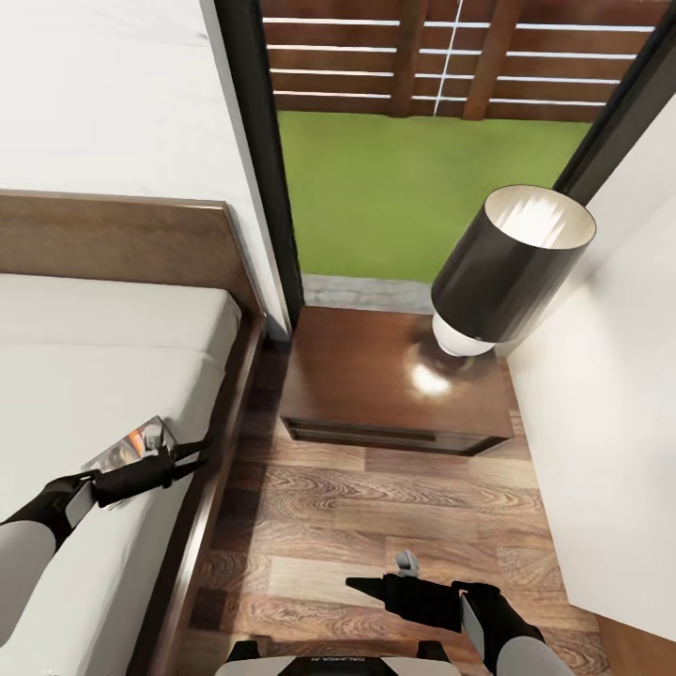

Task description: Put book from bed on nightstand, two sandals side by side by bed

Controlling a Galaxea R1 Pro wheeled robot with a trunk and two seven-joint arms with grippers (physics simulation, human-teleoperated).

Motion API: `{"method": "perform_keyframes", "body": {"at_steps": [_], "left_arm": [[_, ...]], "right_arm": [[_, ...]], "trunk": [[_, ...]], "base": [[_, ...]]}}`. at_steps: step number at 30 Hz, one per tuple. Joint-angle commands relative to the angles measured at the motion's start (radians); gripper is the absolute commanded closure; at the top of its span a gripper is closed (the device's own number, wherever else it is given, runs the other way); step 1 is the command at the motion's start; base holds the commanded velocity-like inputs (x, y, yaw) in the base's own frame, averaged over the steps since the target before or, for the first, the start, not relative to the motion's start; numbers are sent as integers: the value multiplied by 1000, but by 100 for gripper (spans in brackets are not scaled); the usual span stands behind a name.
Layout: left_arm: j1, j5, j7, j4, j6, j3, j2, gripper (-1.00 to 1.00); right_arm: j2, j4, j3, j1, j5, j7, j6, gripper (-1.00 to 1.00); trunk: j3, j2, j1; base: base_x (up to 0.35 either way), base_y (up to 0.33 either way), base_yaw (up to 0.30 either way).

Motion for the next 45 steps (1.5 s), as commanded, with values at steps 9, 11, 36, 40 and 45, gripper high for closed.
{"method": "perform_keyframes", "body": {"at_steps": [9, 11, 36, 40, 45], "left_arm": [[1, 3, -1, 0, 6, -6, -1, -100], [1, 3, -1, 1, 6, -6, -1, -100], [2, 3, -1, 8, 5, -6, -4, -100], [2, 3, -1, 8, 5, -7, -10, -100], [2, 3, -1, 8, 5, -7, -12, -100]], "right_arm": [[1, -4, -9, 0, 8, 6, 10, -100], [1, -4, -9, 0, 8, 7, 10, -100], [1, -3, -9, 0, 8, 9, 9, -100], [1, -3, -9, 0, 8, 9, 9, -100], [1, -3, -9, 0, 8, 9, 9, -100]], "trunk": [[-1, 0, 0], [-1, 0, 0], [-1, 0, 0], [-1, 0, 0], [-1, 0, 0]], "base": [[0, 0, 182], [0, 0, 227], [28, -75, 92], [2, -5, 128], [0, -1, 223]]}}
